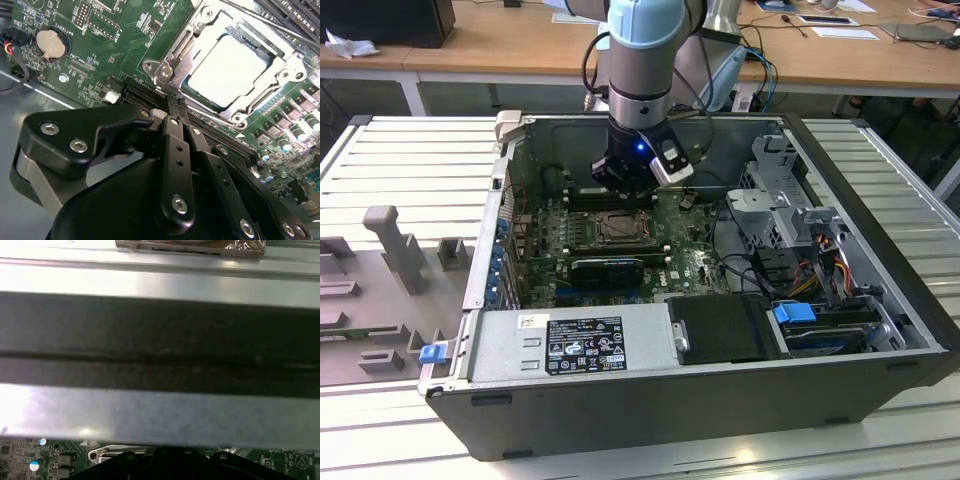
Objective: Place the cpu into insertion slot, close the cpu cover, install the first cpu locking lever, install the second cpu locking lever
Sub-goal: 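Install the first cpu locking lever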
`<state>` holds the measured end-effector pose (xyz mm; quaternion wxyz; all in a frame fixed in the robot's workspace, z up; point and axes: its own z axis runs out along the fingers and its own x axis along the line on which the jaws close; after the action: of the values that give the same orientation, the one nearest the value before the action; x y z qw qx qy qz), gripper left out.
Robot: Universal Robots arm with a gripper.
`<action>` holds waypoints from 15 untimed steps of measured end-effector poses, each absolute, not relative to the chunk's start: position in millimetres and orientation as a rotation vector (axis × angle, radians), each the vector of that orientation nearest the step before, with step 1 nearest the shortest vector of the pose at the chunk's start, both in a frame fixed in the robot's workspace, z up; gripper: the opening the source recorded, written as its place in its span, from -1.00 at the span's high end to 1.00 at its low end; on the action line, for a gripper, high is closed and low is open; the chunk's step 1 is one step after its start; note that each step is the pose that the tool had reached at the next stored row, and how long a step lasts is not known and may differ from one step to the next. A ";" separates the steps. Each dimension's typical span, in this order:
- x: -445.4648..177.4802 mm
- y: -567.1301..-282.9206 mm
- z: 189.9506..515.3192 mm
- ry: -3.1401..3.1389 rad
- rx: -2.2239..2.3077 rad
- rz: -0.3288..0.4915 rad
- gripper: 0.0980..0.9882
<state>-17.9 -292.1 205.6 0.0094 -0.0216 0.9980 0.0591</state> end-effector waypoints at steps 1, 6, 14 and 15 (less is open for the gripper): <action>-17.9 -292.2 205.3 3.118 -0.068 0.170 0.98; -17.8 -292.1 202.9 3.120 -0.068 0.133 0.98; -17.8 -292.0 207.2 3.120 -0.068 0.116 0.98; -17.9 -292.1 211.6 3.121 -0.068 0.116 0.98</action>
<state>-17.9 -292.1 211.6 0.0090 -0.0218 0.9990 0.0372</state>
